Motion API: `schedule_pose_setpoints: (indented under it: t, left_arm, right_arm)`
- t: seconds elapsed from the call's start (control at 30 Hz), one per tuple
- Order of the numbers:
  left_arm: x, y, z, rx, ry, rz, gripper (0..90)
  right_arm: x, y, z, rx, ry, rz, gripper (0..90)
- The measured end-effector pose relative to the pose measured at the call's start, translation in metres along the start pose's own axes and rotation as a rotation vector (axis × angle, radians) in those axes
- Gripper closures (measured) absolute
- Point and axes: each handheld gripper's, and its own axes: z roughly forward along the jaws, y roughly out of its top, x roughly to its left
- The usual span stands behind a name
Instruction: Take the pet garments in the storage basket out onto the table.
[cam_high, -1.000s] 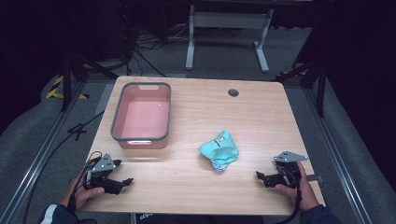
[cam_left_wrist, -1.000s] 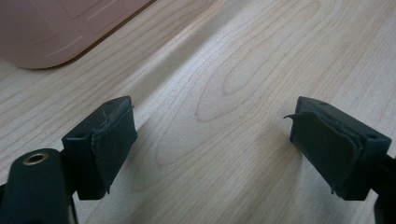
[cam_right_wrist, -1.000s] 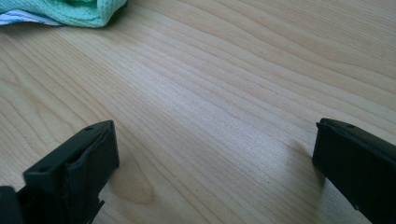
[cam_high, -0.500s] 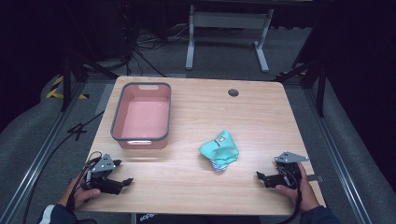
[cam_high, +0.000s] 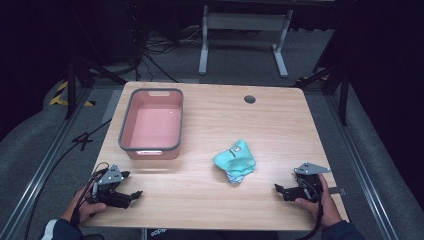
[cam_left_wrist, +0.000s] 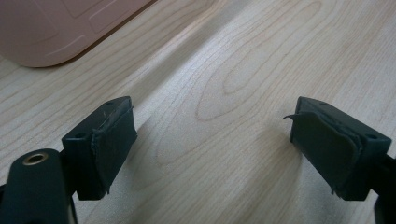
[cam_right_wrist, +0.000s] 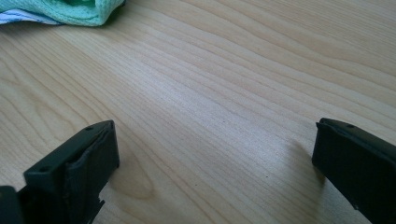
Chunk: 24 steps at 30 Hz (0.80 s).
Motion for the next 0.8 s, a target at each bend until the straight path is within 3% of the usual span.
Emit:
schedule_pose_setpoints:
  t: [0.8]
  left_arm:
    - [0.0002,0.0004,0.0,0.005,0.004,0.003,13.8]
  right_arm:
    - [-0.0007,0.0,0.0001,-0.001,0.005,-0.004,0.7]
